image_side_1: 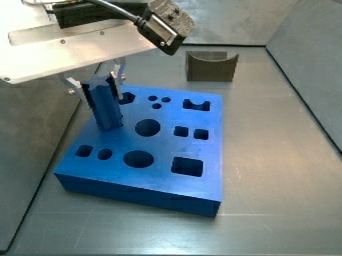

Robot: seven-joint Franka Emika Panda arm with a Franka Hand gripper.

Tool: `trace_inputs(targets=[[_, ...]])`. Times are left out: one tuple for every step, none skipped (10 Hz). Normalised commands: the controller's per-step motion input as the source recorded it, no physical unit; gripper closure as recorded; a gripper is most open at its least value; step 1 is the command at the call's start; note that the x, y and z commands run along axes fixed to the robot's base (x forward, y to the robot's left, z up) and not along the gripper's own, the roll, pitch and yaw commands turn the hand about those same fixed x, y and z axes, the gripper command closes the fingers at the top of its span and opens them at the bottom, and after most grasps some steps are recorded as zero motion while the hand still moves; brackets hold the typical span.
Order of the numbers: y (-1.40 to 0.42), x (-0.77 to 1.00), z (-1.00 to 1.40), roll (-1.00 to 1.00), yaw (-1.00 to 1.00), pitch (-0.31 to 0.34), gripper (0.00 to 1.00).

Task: Pick up the star object. Move up. Place the star object on the fixture. Regrasp the star object. Move to above the board. Insert the star object.
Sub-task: Insert the star object.

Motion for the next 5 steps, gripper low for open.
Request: trace_inputs(targets=[[0.0,0.0,-1.0,0.0,0.0,-0.017,1.0],[0.0,0.0,-1.0,0.0,0.0,-0.023,1.0],[0.0,0.0,-1.0,0.0,0.0,-0.02,1.0],[0.0,0.0,-1.0,0.0,0.0,-0.02,1.0],[0.0,0.0,-1.0,0.0,0.0,-0.029,1.0]])
